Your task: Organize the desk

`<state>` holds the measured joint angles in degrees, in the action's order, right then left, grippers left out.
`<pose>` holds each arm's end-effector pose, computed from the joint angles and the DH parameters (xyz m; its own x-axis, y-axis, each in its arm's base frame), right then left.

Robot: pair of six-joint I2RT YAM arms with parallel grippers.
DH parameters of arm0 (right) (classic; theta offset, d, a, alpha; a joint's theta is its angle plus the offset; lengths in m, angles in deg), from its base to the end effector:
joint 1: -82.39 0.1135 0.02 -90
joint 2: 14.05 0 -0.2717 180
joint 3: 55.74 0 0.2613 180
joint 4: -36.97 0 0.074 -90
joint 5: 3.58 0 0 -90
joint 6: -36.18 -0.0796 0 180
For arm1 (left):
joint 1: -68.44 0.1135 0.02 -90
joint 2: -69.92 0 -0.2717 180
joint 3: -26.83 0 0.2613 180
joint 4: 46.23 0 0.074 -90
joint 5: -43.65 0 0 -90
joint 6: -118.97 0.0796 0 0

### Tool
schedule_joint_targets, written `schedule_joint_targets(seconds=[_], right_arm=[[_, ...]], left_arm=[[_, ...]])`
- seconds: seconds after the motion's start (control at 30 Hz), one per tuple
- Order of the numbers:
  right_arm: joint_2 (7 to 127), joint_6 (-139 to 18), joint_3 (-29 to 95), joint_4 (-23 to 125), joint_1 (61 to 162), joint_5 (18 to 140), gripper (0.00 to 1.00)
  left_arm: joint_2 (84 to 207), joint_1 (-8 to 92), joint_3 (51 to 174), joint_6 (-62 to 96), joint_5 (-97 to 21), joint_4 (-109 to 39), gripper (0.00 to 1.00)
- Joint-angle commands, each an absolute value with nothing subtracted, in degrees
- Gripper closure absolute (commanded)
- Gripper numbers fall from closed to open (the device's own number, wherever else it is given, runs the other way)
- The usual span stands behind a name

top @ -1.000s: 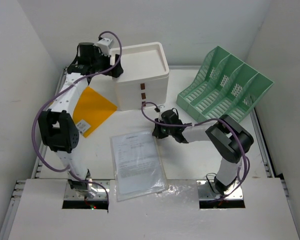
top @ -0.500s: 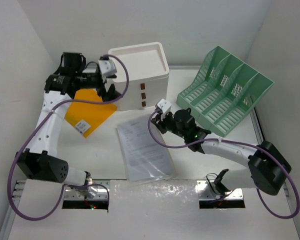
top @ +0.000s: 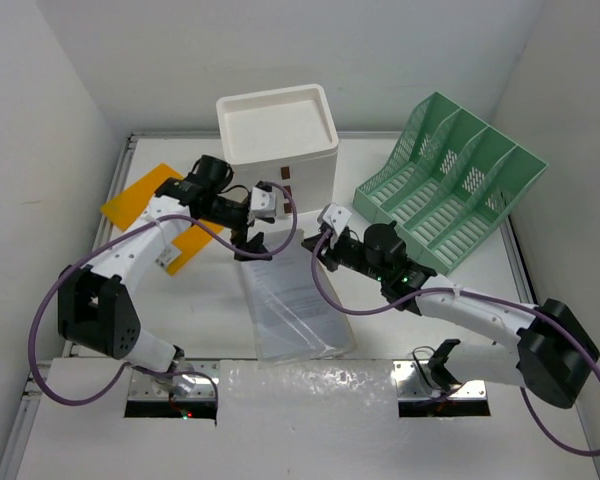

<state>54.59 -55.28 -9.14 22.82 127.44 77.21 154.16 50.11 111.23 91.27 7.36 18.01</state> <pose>0.2131 0.2315 0.2475 -0.1176 -0.0822 -0.9897 -0.8079 0.5875 0.0472 0.2712 -0.1574 0.2756 0.0641 0.5308 -0.8451 0.9979 -0.0408 0.0500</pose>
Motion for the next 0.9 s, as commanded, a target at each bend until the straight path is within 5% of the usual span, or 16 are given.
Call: schedule_joint_targets(seconds=[0.0,0.3,0.37,0.4,0.5,0.53,0.63,0.7,0.8,0.87], right_arm=[[52.48,-54.26,-8.98,18.69,127.65,72.36,1.0],[49.5,-54.26,-10.2,17.55,127.65,69.37,1.0],[49.23,-54.26,-10.21,18.07,127.65,69.1,1.0],[49.14,-54.26,-10.29,18.34,127.65,69.1,1.0],[49.23,-54.26,-10.91,18.17,127.56,68.67,1.0],[49.4,-54.44,-11.0,18.16,127.65,68.67,1.0],[49.84,-53.83,-9.77,22.1,127.65,70.41,1.0],[50.98,-51.89,-6.88,30.79,127.47,77.52,0.55],[52.04,-50.92,-5.72,39.6,126.77,83.96,0.09],[51.6,-50.31,-7.73,39.35,125.63,75.93,0.01]], left_arm=[[151.74,48.05,111.03,86.01,7.09,5.72,0.01],[159.29,44.18,111.9,86.61,8.39,7.64,0.01],[161.23,44.0,112.87,91.52,10.59,13.43,0.09],[161.58,43.92,113.83,93.37,12.34,15.11,0.18],[162.11,43.91,114.81,94.11,12.8,16.97,0.7],[162.03,43.91,114.9,92.96,12.54,15.4,1.0],[160.54,43.91,115.07,93.2,11.83,15.3,1.0],[159.04,44.0,114.9,94.17,11.75,15.39,1.0],[155.53,44.0,114.37,96.45,11.83,15.82,1.0],[154.73,44.0,114.02,97.17,12.01,15.91,1.0]])
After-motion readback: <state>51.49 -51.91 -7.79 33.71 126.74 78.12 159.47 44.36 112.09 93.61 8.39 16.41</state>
